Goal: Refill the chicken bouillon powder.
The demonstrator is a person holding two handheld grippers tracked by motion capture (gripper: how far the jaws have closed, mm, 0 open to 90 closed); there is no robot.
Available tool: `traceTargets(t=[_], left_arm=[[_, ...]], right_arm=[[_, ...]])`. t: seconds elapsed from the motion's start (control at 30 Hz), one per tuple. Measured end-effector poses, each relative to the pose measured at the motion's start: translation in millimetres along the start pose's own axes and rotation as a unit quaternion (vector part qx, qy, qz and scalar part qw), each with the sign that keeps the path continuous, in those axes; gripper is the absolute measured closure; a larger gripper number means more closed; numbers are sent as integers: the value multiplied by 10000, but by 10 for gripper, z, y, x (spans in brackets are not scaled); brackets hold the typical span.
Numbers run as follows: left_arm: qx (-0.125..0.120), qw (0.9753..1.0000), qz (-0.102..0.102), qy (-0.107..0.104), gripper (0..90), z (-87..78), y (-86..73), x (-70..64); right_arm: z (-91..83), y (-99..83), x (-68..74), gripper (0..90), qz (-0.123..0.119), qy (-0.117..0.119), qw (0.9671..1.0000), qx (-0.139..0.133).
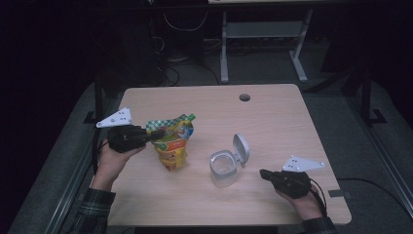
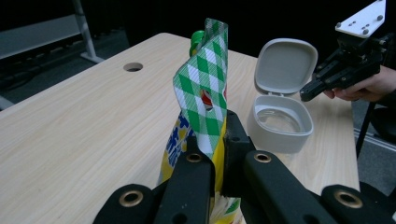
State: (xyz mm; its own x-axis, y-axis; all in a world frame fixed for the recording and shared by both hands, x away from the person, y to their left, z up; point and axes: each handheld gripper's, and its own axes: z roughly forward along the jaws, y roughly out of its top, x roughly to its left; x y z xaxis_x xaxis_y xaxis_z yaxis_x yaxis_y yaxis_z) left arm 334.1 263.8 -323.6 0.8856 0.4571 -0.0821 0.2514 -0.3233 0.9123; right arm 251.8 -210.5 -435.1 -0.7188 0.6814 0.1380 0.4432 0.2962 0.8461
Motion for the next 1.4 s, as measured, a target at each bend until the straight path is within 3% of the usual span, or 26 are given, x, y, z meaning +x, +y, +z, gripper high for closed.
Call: traceTargets(t=[0.6,0.93,1.4], left_arm=[[-83,9998,-7,-178,900,18,80,-97],[-146,9994,-10,-308,900,21,141,-139],[-317,9983,65,-484,900,-8,312,-186]], right_arm=[[34,196,309,900,-249,594,9977,-230],[147,349,481,900,-312,673,9964,-414],[394,622,680,900,-411,572,9964,-473]])
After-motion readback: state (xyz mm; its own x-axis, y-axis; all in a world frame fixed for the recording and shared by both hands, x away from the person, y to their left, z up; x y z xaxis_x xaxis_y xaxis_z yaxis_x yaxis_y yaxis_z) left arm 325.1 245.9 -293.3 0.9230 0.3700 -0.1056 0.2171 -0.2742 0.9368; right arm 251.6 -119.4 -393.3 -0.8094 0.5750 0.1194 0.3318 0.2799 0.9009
